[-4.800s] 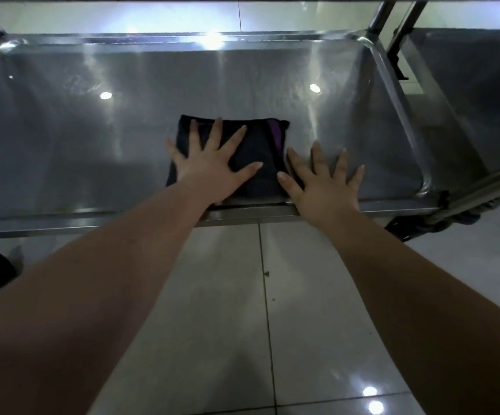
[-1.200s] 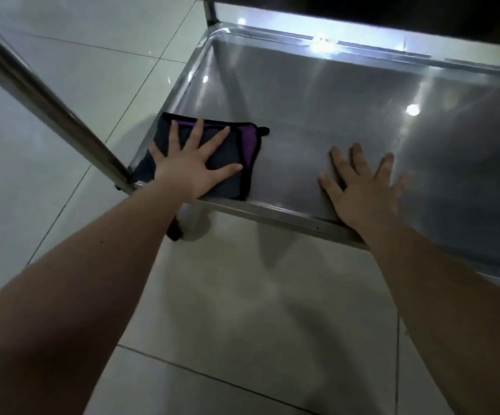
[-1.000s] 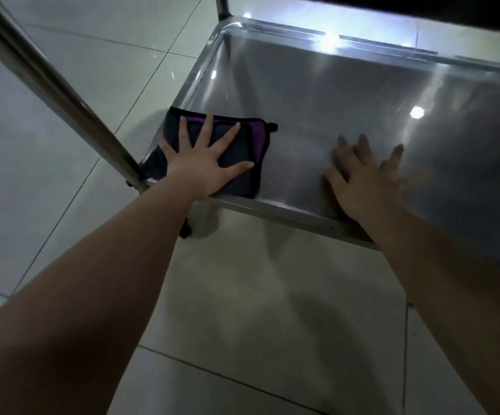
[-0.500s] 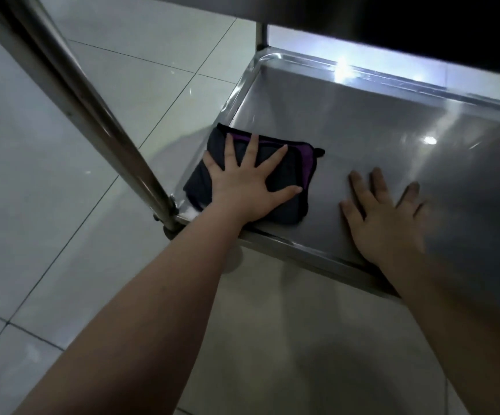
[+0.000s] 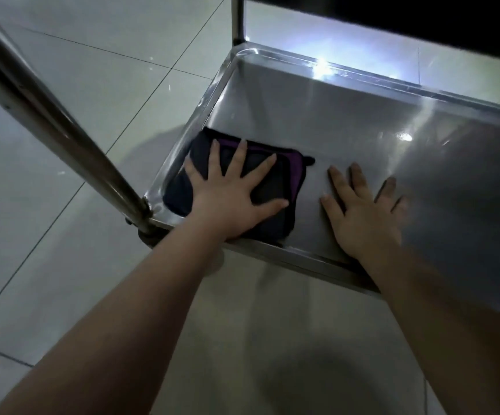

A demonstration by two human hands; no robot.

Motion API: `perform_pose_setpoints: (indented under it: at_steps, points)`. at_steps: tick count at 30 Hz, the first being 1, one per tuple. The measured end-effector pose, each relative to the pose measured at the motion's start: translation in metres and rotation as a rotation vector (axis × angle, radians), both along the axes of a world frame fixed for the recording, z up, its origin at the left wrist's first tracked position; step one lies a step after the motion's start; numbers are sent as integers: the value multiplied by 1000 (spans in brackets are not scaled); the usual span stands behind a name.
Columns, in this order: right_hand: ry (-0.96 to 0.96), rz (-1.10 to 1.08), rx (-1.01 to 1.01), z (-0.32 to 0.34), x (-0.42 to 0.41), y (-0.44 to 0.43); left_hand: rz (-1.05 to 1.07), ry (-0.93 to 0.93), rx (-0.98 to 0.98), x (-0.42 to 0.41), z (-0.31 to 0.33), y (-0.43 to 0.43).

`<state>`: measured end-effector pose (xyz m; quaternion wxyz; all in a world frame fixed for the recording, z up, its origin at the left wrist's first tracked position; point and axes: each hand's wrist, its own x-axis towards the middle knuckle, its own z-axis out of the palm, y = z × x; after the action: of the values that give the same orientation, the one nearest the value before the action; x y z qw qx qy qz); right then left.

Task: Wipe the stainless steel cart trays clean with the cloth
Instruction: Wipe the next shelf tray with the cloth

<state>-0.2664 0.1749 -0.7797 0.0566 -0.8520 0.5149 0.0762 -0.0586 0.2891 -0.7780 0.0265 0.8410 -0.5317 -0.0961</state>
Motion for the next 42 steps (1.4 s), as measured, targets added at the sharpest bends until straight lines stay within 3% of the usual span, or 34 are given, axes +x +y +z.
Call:
perform_pose_setpoints:
  at_steps: [4,14,21,25,29,35,42]
  points:
    - [2,6,-48,-4,-2,6,30,4,25,-8,-3,18]
    - [-14,6,-28,-4,1,1,19,31,79,20,13,-110]
    - [-33,-7,-36,-5,1,1,-59,-26,-5,-31,-3,-4]
    - [-83,34,26,5,-6,-1,-19,-12,16,-37,-2,6]
    - [-70,50,-79,25,-60,-14,-36,-24,33,-33,2,1]
    - [45,128,63,39,-167,-31,-8,-8,124,-40,19,3]
    - [27,-88,37,14,-216,-39,14,-3,136,-59,18,-1]
